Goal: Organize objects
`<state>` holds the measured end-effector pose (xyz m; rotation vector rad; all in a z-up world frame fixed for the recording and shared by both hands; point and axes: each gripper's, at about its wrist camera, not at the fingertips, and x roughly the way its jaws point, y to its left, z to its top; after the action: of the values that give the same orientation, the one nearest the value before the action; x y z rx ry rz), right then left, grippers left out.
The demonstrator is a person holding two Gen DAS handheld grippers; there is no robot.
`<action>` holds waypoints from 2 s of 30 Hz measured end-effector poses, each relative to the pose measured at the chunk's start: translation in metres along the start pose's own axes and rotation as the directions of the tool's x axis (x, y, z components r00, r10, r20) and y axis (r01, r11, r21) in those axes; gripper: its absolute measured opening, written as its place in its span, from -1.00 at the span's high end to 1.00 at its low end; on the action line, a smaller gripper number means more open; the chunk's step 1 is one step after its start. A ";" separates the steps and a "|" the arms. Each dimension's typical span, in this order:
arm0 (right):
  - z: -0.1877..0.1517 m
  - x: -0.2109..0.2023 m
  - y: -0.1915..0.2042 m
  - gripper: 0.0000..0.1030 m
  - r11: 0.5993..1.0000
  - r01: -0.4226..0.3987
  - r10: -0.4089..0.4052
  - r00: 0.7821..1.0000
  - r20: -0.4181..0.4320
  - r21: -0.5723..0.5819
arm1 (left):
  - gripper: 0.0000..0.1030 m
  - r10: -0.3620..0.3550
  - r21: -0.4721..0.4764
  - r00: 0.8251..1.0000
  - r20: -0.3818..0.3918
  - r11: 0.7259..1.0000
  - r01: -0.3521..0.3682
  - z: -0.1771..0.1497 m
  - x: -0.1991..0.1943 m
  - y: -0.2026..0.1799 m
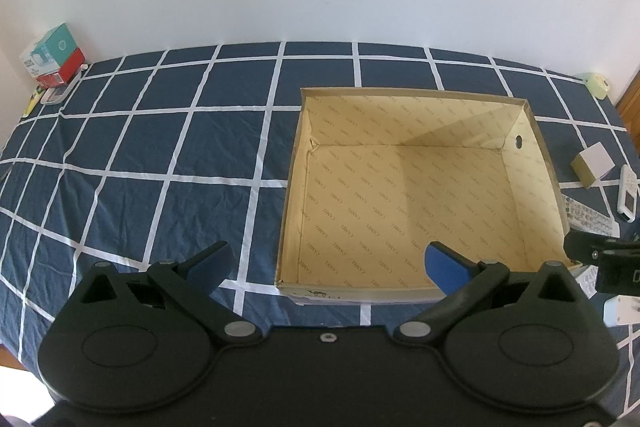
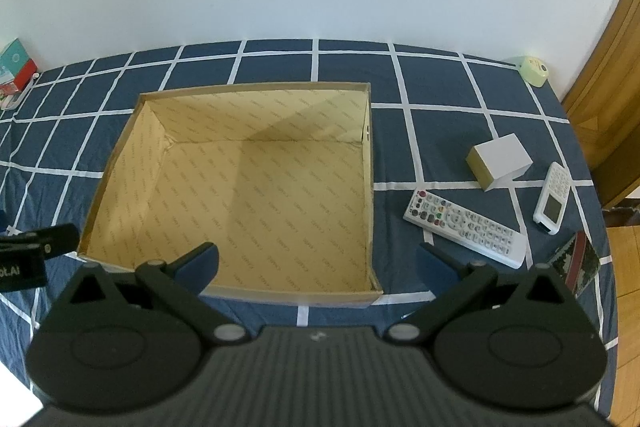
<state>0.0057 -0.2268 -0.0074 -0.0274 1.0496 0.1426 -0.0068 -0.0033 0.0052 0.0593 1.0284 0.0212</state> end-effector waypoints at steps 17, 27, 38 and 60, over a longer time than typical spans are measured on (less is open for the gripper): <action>0.002 0.001 0.001 -1.00 1.000 -0.006 0.006 1.000 -0.001 -0.006 | -1.00 0.001 -0.002 1.000 -0.003 1.000 -0.001 0.002 -0.001 0.002; 0.001 0.001 0.001 -1.00 1.000 -0.012 0.012 1.000 0.000 -0.013 | -1.00 0.003 0.001 1.000 -0.004 1.000 -0.003 0.000 0.000 0.002; 0.001 0.001 0.002 -1.00 1.000 -0.017 0.017 1.000 -0.001 -0.022 | -1.00 0.003 0.000 1.000 -0.004 1.000 -0.003 -0.001 0.000 0.001; -0.017 -0.009 -0.010 -1.00 1.000 -0.022 0.022 1.000 0.003 0.009 | -1.00 -0.010 0.031 1.000 -0.008 0.999 0.011 -0.010 -0.006 -0.010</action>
<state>-0.0118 -0.2389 -0.0086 -0.0076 1.0476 0.1573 -0.0183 -0.0135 0.0051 0.0823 1.0372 -0.0041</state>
